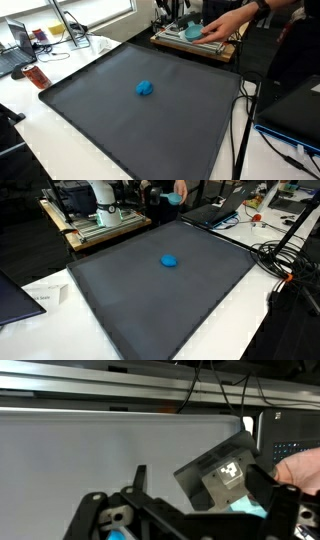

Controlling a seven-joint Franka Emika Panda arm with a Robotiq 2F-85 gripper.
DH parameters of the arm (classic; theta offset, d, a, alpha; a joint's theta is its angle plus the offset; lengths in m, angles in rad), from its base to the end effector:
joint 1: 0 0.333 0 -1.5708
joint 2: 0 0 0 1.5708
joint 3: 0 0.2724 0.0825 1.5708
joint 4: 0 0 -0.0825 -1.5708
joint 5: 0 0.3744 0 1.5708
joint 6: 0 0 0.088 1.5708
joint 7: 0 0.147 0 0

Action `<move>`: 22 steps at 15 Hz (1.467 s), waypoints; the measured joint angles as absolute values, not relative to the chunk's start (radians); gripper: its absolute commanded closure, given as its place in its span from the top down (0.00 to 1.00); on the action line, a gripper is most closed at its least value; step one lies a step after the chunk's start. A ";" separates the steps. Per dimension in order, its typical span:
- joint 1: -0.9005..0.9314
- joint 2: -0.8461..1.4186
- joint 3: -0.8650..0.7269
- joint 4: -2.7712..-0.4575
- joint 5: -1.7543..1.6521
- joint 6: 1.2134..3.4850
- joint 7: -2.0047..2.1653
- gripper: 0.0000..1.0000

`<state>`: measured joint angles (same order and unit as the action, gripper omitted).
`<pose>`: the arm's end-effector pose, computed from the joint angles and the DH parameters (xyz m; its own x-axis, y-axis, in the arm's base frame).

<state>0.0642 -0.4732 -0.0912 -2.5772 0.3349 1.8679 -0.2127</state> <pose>0.3687 0.0313 0.3367 0.9790 0.0962 -0.1797 0.0238 -0.9295 -0.3680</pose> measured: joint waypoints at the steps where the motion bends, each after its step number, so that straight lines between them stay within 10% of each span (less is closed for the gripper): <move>1: 0.066 -0.474 -0.092 -2.574 0.338 1.843 -0.245 1.00; 5: 0.067 -0.476 -0.094 -2.563 0.341 1.765 -0.343 0.99; 13: 0.067 -0.477 -0.104 -2.555 0.341 1.720 -0.464 0.37; 22: 0.066 -0.477 -0.125 -2.555 0.340 1.695 -0.518 0.35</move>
